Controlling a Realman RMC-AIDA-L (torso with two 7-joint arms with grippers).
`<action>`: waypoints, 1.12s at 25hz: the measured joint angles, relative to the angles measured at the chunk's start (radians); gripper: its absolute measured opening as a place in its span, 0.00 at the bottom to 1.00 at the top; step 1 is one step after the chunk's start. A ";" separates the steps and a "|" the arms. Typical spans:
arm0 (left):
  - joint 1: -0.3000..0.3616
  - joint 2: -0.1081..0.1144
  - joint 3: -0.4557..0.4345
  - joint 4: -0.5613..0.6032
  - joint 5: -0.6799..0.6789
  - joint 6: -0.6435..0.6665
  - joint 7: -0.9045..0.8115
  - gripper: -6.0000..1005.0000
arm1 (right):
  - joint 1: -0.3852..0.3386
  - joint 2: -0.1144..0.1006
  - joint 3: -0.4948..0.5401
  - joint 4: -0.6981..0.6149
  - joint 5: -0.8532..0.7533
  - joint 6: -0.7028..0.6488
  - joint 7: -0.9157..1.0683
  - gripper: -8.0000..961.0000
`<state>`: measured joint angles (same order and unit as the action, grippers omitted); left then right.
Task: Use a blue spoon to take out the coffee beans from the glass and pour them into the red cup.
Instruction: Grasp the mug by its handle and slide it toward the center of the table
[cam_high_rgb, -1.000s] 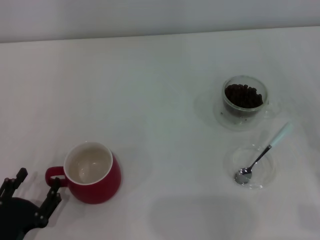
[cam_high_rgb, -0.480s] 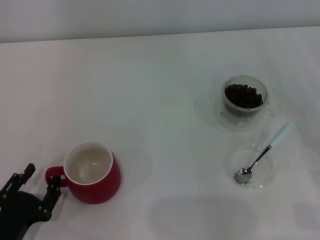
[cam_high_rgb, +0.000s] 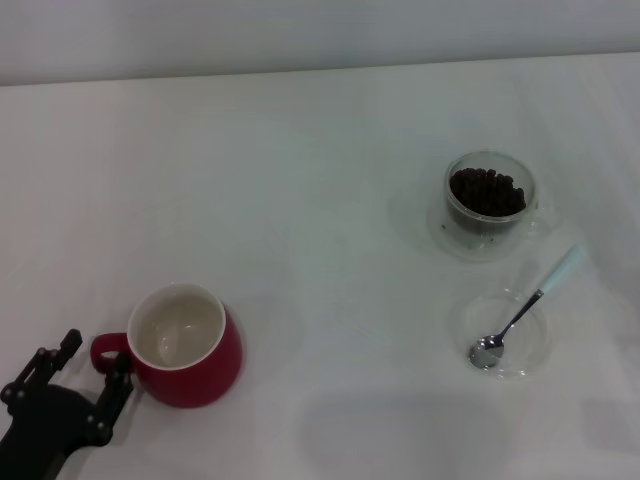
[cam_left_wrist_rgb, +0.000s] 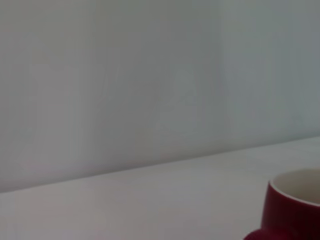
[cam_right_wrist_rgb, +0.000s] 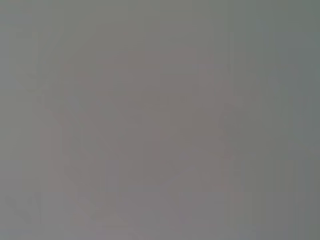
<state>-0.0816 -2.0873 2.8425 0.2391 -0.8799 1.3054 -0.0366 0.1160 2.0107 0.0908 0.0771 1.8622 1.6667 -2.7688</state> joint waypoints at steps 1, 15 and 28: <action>0.004 0.000 0.000 0.001 0.000 0.000 0.000 0.58 | 0.000 0.000 0.000 0.003 0.000 0.000 0.000 0.89; 0.010 -0.002 0.000 0.004 0.003 0.002 0.013 0.50 | 0.008 0.000 0.000 0.010 0.000 -0.008 0.000 0.89; 0.004 -0.002 0.000 0.003 0.007 0.001 0.014 0.26 | 0.010 0.000 0.000 0.010 0.000 -0.037 0.000 0.89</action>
<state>-0.0776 -2.0893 2.8424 0.2422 -0.8725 1.3067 -0.0230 0.1260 2.0110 0.0904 0.0875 1.8622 1.6300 -2.7688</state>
